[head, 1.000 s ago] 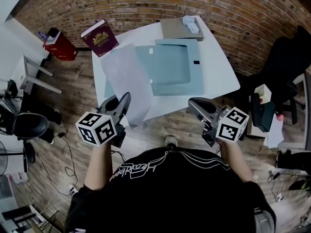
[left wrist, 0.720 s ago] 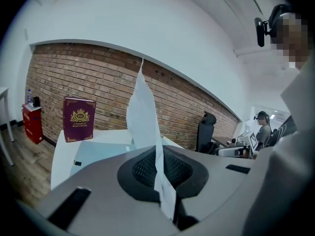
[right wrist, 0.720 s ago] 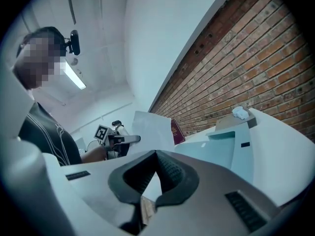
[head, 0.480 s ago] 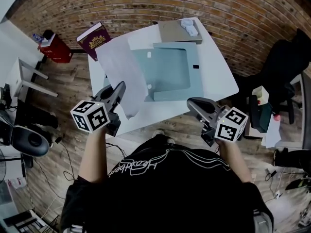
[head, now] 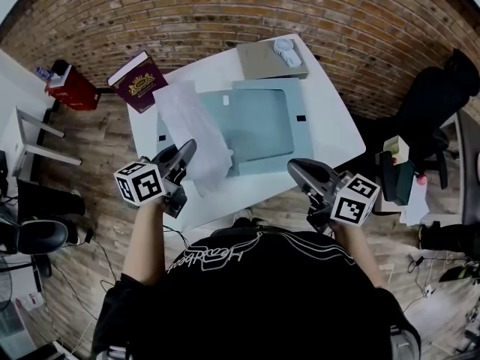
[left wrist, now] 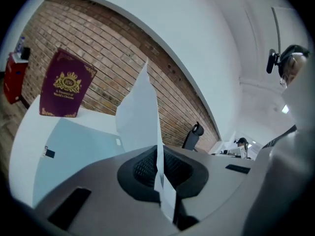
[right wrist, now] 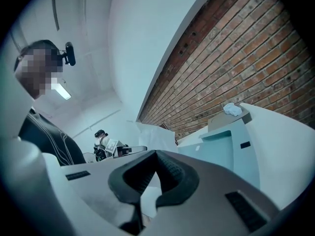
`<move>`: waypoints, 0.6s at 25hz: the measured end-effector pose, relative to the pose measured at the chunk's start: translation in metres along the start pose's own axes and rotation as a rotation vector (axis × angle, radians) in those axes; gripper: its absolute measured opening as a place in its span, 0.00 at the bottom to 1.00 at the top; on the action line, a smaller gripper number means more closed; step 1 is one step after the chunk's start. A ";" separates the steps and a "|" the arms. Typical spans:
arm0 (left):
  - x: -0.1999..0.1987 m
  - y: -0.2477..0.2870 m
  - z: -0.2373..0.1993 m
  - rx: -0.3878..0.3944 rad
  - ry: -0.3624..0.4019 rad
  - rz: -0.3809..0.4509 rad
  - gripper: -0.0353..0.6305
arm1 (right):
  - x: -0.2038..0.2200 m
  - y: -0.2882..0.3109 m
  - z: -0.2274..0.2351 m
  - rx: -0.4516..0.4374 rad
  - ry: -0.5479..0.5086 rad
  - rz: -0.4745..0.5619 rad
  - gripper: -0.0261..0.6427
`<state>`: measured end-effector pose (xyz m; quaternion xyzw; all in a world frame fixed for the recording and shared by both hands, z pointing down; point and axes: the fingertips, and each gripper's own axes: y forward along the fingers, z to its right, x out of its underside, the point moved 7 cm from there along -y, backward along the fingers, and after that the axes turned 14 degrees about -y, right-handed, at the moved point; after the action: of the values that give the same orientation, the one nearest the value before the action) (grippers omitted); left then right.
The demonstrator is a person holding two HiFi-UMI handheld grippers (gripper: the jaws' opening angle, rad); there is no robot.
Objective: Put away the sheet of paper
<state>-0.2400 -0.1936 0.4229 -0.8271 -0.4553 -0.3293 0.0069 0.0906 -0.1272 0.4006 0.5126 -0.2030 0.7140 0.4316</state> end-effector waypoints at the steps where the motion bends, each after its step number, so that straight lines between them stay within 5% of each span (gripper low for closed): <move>1: 0.000 0.003 -0.005 0.024 -0.019 -0.020 0.10 | 0.000 0.001 0.002 0.007 -0.001 -0.008 0.04; 11: -0.002 0.032 -0.048 0.160 -0.119 -0.152 0.10 | 0.001 0.019 0.009 0.035 0.006 -0.021 0.04; 15: -0.001 0.044 -0.086 0.051 -0.197 -0.204 0.10 | 0.002 0.020 0.013 0.062 0.012 -0.021 0.04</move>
<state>-0.2537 -0.2470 0.5025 -0.8044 -0.5438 -0.2339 -0.0502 0.0809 -0.1466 0.4104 0.5234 -0.1729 0.7184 0.4243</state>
